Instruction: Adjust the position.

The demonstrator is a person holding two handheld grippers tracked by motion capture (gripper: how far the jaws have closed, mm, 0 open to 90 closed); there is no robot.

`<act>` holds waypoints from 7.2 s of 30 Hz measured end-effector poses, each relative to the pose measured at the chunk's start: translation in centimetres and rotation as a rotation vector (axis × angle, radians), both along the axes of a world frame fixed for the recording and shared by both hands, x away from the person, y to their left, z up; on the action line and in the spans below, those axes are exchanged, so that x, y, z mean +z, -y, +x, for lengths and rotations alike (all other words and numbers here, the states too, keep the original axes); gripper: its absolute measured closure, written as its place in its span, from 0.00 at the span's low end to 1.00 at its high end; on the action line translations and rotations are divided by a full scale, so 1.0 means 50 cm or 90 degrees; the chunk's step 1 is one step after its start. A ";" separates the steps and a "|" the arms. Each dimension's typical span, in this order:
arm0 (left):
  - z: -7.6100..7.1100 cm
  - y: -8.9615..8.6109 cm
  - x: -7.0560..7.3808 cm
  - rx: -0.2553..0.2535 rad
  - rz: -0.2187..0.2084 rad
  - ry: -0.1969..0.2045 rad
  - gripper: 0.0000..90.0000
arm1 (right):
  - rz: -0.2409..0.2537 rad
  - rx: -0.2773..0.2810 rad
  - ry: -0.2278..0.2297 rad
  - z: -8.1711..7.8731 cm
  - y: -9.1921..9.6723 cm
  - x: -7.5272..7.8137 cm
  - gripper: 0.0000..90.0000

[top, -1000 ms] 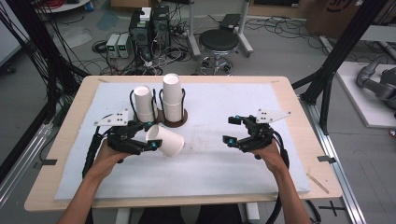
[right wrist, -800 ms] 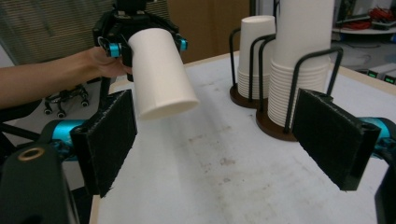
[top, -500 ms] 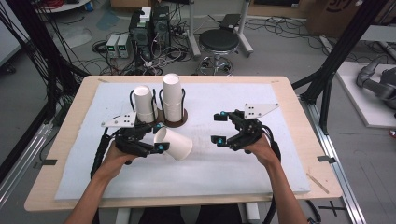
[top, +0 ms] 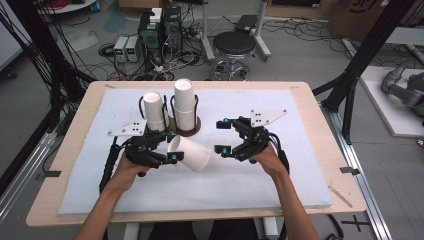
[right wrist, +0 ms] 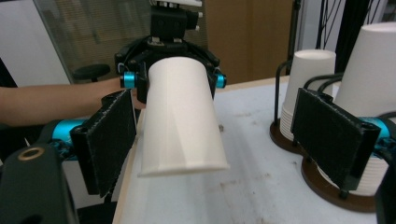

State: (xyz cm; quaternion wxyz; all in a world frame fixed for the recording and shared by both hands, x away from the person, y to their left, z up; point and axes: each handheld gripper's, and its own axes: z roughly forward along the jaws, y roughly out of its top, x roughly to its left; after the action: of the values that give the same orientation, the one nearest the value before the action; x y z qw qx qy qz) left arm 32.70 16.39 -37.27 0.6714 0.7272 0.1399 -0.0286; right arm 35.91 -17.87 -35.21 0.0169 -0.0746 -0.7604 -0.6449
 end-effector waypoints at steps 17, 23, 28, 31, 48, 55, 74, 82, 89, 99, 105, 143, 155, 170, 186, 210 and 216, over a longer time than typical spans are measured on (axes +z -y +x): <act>-0.002 0.014 0.000 -0.008 -0.013 0.003 0.38 | -0.013 0.046 -0.002 -0.001 -0.060 0.008 0.17; -0.001 0.020 0.001 -0.015 -0.014 0.006 0.38 | -0.022 0.059 -0.002 -0.004 -0.072 0.004 0.17; 0.000 0.022 0.004 -0.016 -0.017 0.010 0.38 | -0.031 0.069 -0.003 -0.007 -0.080 0.001 0.17; 0.000 0.022 0.007 -0.014 -0.021 0.011 0.38 | -0.035 0.074 -0.004 -0.008 -0.084 0.000 0.17; -0.008 0.022 0.022 -0.021 -0.031 0.025 0.38 | -0.070 0.105 -0.016 -0.016 -0.115 -0.023 0.17; -0.010 0.018 0.026 -0.020 -0.035 0.029 0.38 | -0.088 0.114 -0.032 -0.016 -0.122 -0.033 0.17; -0.010 0.015 0.026 -0.018 -0.028 0.031 0.38 | -0.096 0.129 -0.041 -0.016 -0.126 -0.045 0.31; -0.010 0.016 0.025 -0.020 -0.028 0.032 0.39 | -0.100 0.127 -0.040 -0.017 -0.124 -0.043 0.35; -0.011 0.015 0.024 -0.021 -0.022 0.033 0.38 | -0.105 0.126 -0.042 -0.017 -0.122 -0.042 0.35; -0.022 0.021 0.019 0.011 -0.007 0.062 0.05 | -0.113 0.126 -0.043 -0.016 -0.121 -0.043 0.35; -0.019 0.013 0.016 0.039 0.006 0.052 0.05 | -0.108 0.124 -0.040 -0.016 -0.116 -0.040 0.35; -0.027 -0.002 0.049 0.039 0.393 0.025 0.05 | -0.346 0.076 0.015 -0.025 -0.096 -0.002 0.35; -0.024 0.005 0.062 0.023 0.493 -0.012 0.05 | -0.463 0.074 0.043 -0.030 -0.117 -0.002 0.35; -0.010 0.025 0.065 -0.034 0.555 -0.049 0.05 | -0.563 0.107 0.052 -0.031 -0.149 0.002 0.35; -0.004 0.075 0.053 -0.082 0.644 -0.048 0.05 | -0.645 0.124 0.052 -0.022 -0.187 -0.009 0.35; 0.000 0.117 0.041 -0.125 0.656 -0.043 0.05 | -0.650 0.165 0.070 -0.039 -0.230 -0.007 0.35; 0.002 0.124 0.037 -0.131 0.660 -0.043 0.05 | -0.646 0.170 0.072 -0.042 -0.234 -0.007 0.35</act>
State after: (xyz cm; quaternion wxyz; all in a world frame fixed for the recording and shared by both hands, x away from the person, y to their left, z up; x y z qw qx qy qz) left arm 32.79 10.20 -35.43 0.2127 0.9724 0.0854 -0.0446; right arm 33.83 -6.16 -35.54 0.0193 0.0592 -0.9797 -0.1908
